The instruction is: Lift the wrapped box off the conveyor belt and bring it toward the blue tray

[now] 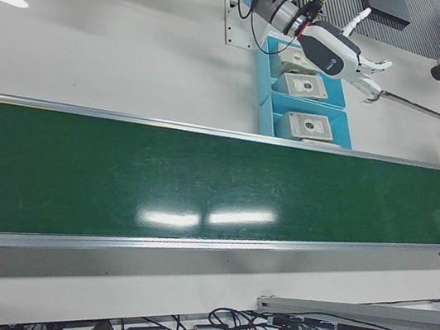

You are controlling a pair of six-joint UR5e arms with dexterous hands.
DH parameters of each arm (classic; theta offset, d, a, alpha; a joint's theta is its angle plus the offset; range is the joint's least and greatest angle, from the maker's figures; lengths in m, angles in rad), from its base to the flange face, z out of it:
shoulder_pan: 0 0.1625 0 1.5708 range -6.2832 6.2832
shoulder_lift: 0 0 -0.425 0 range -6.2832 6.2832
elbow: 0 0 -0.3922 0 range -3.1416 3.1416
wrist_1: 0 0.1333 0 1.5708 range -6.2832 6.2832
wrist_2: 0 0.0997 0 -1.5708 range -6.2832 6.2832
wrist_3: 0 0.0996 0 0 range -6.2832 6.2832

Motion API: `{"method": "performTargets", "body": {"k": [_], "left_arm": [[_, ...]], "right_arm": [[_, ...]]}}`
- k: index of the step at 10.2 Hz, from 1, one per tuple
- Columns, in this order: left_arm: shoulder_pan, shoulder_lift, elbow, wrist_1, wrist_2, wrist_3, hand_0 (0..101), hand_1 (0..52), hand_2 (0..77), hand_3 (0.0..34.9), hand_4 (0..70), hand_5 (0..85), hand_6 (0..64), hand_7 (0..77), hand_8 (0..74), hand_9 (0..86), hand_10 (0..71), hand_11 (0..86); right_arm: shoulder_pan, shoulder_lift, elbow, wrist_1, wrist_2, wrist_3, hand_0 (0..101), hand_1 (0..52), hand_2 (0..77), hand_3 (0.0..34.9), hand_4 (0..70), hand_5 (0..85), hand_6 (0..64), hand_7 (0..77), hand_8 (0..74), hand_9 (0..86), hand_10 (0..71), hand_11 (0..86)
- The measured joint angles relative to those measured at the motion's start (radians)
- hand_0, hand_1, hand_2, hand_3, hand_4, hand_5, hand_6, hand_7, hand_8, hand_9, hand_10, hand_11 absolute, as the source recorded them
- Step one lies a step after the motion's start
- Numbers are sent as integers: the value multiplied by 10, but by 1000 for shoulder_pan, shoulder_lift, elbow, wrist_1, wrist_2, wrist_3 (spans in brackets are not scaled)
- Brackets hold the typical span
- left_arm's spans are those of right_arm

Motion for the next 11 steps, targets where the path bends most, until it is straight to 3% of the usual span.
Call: {"method": "performTargets", "body": {"k": [1,3,4,5,6,9,10,11], "left_arm": [[0,0,0,0,0,0,0,0,5,0,0,11,0,0,0,0,5,0],[0,0,0,0,0,0,0,0,5,0,0,11,0,0,0,0,0,0],[0,0,0,0,0,0,0,0,5,0,0,11,0,0,0,0,0,0],[0,0,0,0,0,0,0,0,5,0,0,11,0,0,0,0,0,0],[0,0,0,0,0,0,0,0,5,0,0,11,0,0,0,0,0,0],[0,0,0,0,0,0,0,0,5,0,0,11,0,0,0,0,0,0],[0,0,0,0,0,0,0,0,5,0,0,11,0,0,0,0,0,0],[0,0,0,0,0,0,0,0,5,0,0,11,0,0,0,0,0,0]], "right_arm": [[45,-13,4,-3,-5,2,446,87,104,0,120,256,185,251,49,33,22,38],[171,-75,10,-9,-12,28,453,87,104,0,120,273,185,251,44,44,22,38],[232,-109,8,-11,-13,50,454,87,114,0,120,365,185,256,44,44,22,44],[301,-144,4,-16,-14,73,454,87,114,0,120,365,185,256,44,44,22,44],[355,-168,0,-27,-14,92,468,142,136,0,120,355,142,164,22,33,22,38],[480,-208,-34,-74,-14,166,469,142,147,0,120,425,114,131,11,22,22,44],[517,-215,-41,-111,-14,199,490,185,153,0,115,147,27,55,11,16,5,38],[548,-220,-43,-158,-14,235,490,185,153,0,82,60,22,0,0,11,5,38]]}}
